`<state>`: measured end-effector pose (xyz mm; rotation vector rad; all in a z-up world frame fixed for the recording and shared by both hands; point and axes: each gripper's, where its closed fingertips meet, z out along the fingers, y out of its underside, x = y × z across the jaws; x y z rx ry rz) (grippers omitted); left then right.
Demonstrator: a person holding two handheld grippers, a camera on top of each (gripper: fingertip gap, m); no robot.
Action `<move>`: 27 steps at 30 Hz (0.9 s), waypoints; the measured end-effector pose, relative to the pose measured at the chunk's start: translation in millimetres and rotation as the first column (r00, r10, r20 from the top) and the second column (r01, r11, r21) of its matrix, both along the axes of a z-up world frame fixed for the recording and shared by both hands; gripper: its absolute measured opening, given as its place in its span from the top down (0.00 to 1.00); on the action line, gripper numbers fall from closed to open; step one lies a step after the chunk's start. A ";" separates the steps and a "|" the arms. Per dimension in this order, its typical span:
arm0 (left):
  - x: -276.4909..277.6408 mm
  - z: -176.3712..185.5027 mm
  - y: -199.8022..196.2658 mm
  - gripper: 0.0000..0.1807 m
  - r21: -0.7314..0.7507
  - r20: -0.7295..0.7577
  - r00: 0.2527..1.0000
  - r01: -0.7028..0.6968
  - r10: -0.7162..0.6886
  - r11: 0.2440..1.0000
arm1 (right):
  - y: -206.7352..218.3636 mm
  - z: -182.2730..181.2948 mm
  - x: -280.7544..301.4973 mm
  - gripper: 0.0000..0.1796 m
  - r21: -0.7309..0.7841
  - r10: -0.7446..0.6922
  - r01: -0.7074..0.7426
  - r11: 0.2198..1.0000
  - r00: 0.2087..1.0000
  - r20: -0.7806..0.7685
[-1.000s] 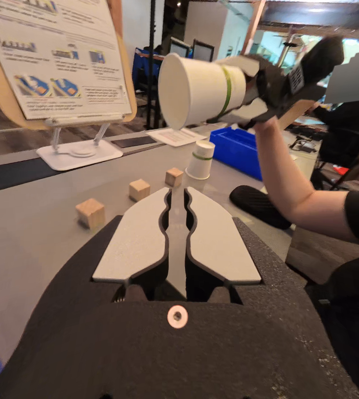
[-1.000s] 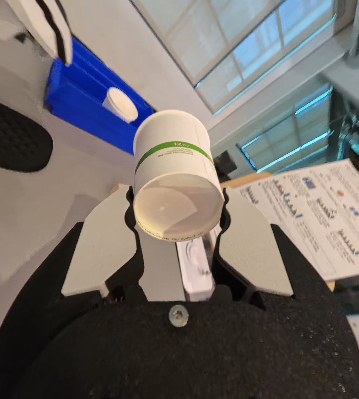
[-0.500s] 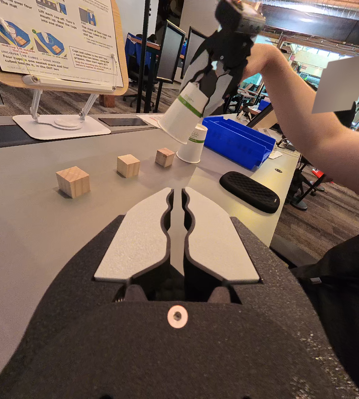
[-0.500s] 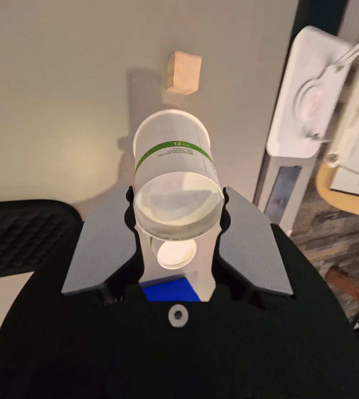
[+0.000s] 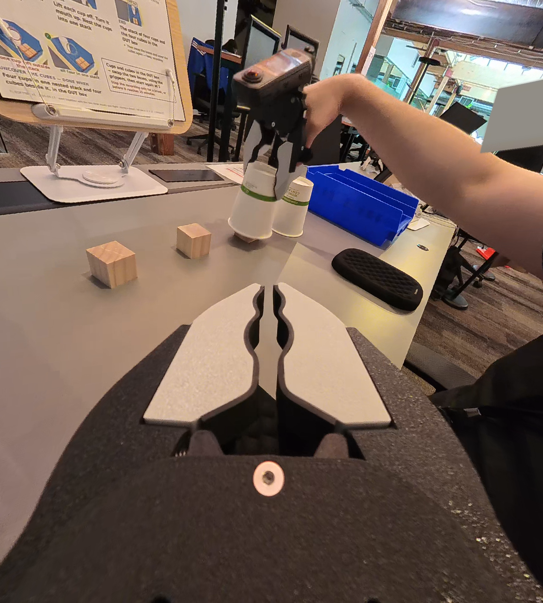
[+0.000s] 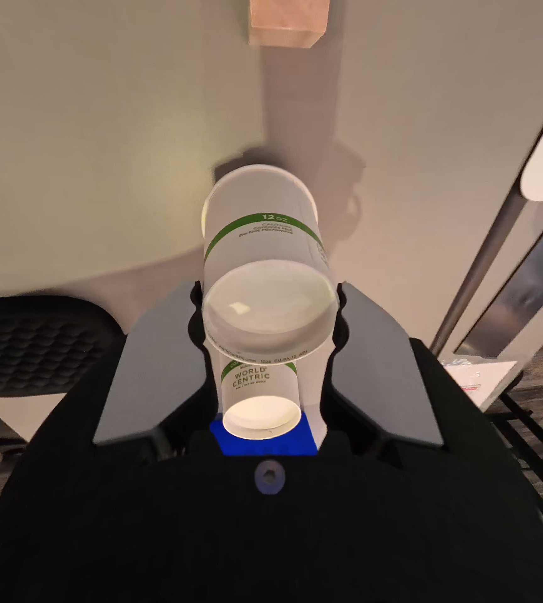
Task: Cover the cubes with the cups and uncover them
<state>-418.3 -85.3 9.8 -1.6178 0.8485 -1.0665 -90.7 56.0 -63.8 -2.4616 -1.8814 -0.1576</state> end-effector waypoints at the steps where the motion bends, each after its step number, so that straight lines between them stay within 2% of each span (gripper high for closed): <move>1: 0.1 0.6 -0.1 0.98 0.000 0.003 1.000 0.001 -0.001 1.000 | 0.8 -3.0 0.3 0.57 -0.012 -0.004 0.004 1.000 1.000 0.005; 14: 4.7 2.5 -1.7 0.99 -0.003 -0.012 1.000 0.028 -0.028 1.000 | 6.4 -21.3 2.8 0.57 -0.022 -0.001 0.002 1.000 0.999 0.039; 21: 7.3 2.8 -1.9 0.99 -0.012 -0.014 0.999 0.036 -0.037 0.999 | 7.5 -23.1 -4.5 0.56 -0.010 -0.004 0.004 1.000 1.000 -0.012; 23: 8.1 6.2 -5.3 0.97 -0.023 -0.003 0.998 0.060 -0.060 0.998 | 10.3 -21.4 -0.5 0.52 0.018 -0.006 0.006 1.000 1.000 0.010; 27: 0.5 18.0 -3.2 0.92 -0.013 -0.003 0.999 0.046 -0.046 0.999 | 11.0 -5.1 -4.4 0.50 0.083 0.003 0.000 0.997 0.999 -0.038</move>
